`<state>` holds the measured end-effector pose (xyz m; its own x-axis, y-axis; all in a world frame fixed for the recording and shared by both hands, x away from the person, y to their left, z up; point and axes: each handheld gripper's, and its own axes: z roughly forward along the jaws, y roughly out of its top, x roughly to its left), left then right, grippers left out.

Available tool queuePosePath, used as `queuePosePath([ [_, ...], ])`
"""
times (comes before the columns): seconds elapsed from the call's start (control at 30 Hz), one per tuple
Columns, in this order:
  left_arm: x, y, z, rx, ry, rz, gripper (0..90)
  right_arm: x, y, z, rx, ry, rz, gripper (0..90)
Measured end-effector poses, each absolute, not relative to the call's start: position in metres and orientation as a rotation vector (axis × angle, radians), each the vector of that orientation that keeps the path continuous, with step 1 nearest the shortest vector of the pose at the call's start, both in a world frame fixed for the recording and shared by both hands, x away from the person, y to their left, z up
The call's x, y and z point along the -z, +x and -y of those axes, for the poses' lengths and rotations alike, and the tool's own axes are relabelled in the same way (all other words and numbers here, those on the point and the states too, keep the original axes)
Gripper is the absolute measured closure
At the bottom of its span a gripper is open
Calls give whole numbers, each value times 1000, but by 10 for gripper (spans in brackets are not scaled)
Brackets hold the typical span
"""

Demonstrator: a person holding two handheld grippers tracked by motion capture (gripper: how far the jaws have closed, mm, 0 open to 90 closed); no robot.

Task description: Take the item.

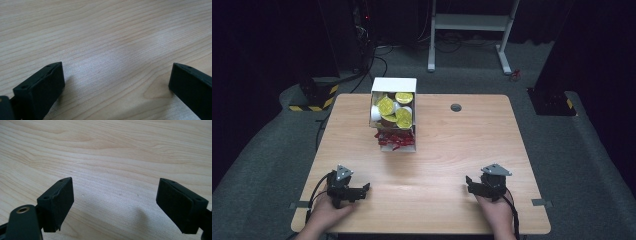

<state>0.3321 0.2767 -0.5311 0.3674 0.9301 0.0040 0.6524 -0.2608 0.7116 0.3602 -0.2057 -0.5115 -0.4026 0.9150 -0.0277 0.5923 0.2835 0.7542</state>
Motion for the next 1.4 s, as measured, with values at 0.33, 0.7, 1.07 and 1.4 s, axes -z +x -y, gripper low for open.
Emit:
queuePosePath([
  [0.33, 531, 332, -277, -574, 2008, -1364, 5, 509, 357, 199, -968, 1314, -2100, 160],
  [0.7, 531, 332, -277, -574, 2008, -1364, 6, 509, 355, 189, -994, 1287, -2139, 194],
  [1.07, 531, 332, -277, -574, 2008, -1364, 6, 508, 353, 178, -1017, 1265, -2137, 191],
  [1.4, 531, 332, -277, -574, 2007, -1365, 6, 498, 352, 159, -1093, 1225, -2175, 226],
])
